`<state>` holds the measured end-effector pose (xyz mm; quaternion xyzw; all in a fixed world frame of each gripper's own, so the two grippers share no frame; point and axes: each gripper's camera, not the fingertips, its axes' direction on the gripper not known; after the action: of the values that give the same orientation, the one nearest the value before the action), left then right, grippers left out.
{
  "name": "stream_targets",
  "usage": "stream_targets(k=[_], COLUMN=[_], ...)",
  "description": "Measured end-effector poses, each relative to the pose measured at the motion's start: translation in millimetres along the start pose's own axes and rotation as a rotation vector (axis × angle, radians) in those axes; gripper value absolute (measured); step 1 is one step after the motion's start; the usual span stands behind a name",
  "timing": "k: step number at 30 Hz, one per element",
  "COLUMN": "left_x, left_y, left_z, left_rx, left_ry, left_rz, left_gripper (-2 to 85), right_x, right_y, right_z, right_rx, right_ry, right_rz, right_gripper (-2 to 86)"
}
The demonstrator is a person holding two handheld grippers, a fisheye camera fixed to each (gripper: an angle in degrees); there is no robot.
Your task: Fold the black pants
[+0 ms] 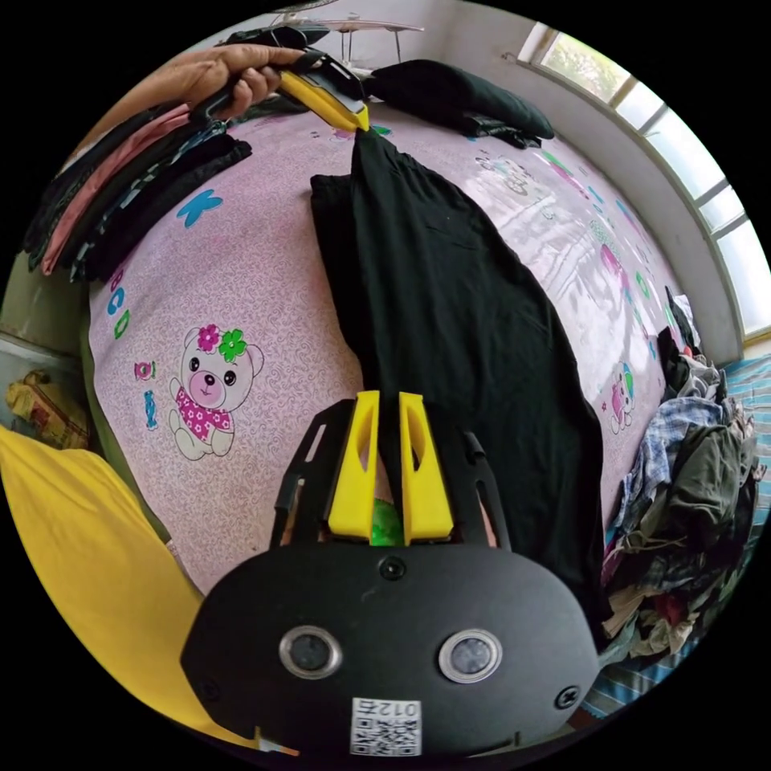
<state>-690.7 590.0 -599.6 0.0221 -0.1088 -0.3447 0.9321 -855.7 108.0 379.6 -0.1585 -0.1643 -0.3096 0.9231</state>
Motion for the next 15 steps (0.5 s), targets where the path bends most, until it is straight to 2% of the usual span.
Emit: stream_targets(k=[6, 10, 15], left_x=[12.3, -4.1, -45.6], left_y=[8.2, 21.0, 28.6], left_z=[-25.2, -13.3, 7.1], left_rx=[0.022, -0.029, 0.038], left_ry=[0.010, -0.109, -0.019], left_rz=[0.046, 0.021, -0.082], left_gripper=[0.4, 0.5, 0.5], right_x=[11.5, 12.7, 15.5], right_y=[-8.3, -13.7, -31.0], right_z=[-24.9, -17.3, -0.3], right_rx=[0.069, 0.031, -0.032], right_ry=[-0.035, -0.077, -0.102], right_rz=[0.005, -0.020, -0.023], right_gripper=[0.9, 0.6, 0.6])
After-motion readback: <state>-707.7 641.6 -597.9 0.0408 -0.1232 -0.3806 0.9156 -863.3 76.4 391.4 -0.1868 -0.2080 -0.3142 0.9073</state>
